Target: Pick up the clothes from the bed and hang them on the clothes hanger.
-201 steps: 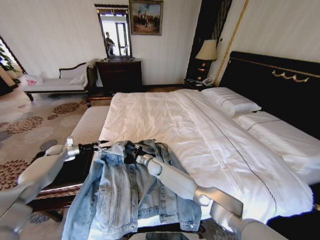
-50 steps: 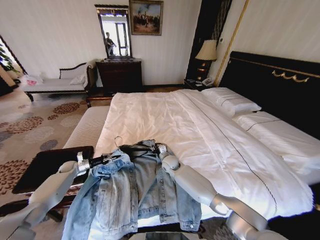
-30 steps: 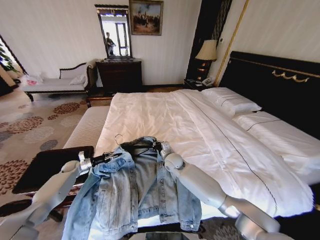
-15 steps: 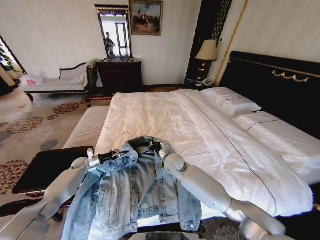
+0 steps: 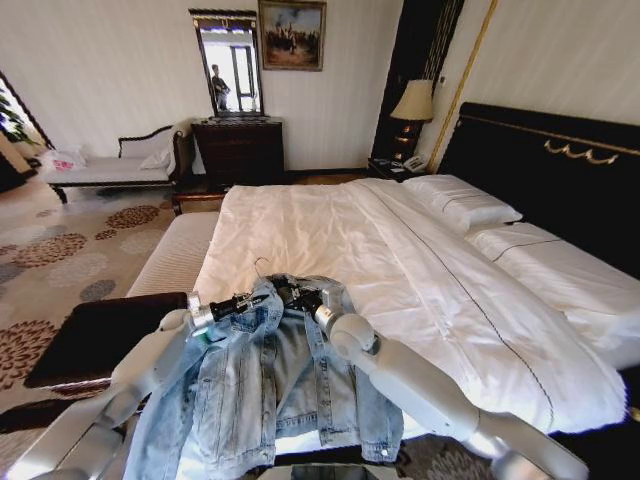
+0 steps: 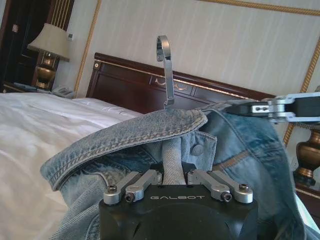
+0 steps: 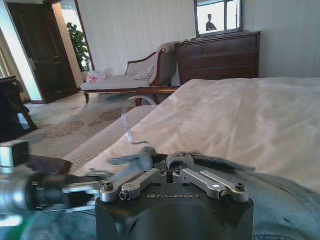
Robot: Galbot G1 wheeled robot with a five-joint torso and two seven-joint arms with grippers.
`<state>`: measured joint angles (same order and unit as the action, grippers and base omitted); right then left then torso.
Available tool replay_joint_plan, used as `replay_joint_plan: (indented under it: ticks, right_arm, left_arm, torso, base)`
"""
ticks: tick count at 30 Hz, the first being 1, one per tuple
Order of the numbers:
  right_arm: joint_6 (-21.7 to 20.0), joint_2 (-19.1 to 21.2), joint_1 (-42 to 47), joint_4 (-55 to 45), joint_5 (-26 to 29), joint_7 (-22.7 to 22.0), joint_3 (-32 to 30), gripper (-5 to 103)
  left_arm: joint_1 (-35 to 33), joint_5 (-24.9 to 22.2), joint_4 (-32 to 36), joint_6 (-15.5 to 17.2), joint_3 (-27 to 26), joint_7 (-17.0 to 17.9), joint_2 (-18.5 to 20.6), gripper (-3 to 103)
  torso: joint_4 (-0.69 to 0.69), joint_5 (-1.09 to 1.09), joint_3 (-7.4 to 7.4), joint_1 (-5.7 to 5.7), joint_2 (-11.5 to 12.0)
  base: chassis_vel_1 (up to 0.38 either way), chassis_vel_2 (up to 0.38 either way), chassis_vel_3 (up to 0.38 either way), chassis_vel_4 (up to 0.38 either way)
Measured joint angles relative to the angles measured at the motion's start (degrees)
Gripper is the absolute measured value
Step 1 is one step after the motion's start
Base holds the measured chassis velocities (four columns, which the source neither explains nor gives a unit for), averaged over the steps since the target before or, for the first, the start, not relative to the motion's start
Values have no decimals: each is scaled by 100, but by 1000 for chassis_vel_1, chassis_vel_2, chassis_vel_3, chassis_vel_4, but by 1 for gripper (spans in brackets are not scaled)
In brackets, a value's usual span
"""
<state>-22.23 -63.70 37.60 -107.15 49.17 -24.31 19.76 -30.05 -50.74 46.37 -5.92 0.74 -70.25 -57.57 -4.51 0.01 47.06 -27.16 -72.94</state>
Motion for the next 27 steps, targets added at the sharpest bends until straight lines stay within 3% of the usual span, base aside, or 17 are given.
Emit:
replay_joint_plan:
  ticks: [8, 27]
  right_arm:
    - [-13, 55, 308, -311, 83, 105, 52, 1]
    - [52, 274, 1322, -158, -781, 600, 188, 1]
  left_arm:
    - [96, -18, -119, 1, 4, 121, -184, 16]
    - [78, -516, -127, 22, -54, 183, 59, 16]
  torso:
    - [0, -1, -1, 0, 0]
    - [0, -1, -1, 0, -1]
  base:
    - [0, 0, 0, 0]
    - [0, 0, 0, 0]
